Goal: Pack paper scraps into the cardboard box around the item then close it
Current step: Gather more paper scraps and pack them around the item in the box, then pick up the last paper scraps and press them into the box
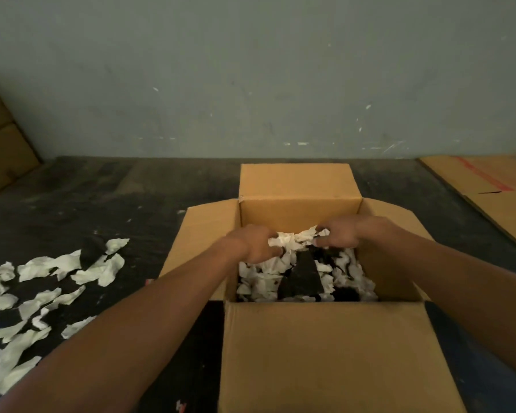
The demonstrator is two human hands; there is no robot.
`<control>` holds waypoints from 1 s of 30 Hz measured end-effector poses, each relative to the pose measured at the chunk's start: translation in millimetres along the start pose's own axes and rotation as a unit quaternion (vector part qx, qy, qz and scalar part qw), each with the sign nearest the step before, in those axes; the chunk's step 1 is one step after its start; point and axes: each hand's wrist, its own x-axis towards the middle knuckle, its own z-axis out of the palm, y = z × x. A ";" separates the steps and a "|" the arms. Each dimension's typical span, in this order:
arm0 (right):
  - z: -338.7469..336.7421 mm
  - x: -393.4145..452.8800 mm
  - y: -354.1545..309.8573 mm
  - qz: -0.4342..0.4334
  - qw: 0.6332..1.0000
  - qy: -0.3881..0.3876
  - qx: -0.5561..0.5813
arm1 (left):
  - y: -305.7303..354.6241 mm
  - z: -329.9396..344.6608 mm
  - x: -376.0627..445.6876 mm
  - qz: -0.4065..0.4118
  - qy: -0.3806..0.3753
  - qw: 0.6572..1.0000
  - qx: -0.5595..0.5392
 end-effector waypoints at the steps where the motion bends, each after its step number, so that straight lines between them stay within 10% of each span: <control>1: -0.3 -3.0 -12.2 -0.007 1.000 0.023 0.017 | -5.8 -4.8 -10.3 0.009 0.057 0.998 -0.007; 5: 3.1 -16.6 -73.8 -0.043 0.993 0.104 0.045 | -41.6 -16.9 -62.4 0.018 0.186 0.982 0.034; 13: 34.0 -44.0 -235.6 -0.110 0.969 0.203 0.089 | -173.3 0.3 -187.9 -0.071 0.212 0.975 -0.001; 30: 206.6 -20.7 -462.7 -0.155 0.984 0.040 0.072 | -397.1 188.3 -349.8 -0.328 0.110 0.918 -0.196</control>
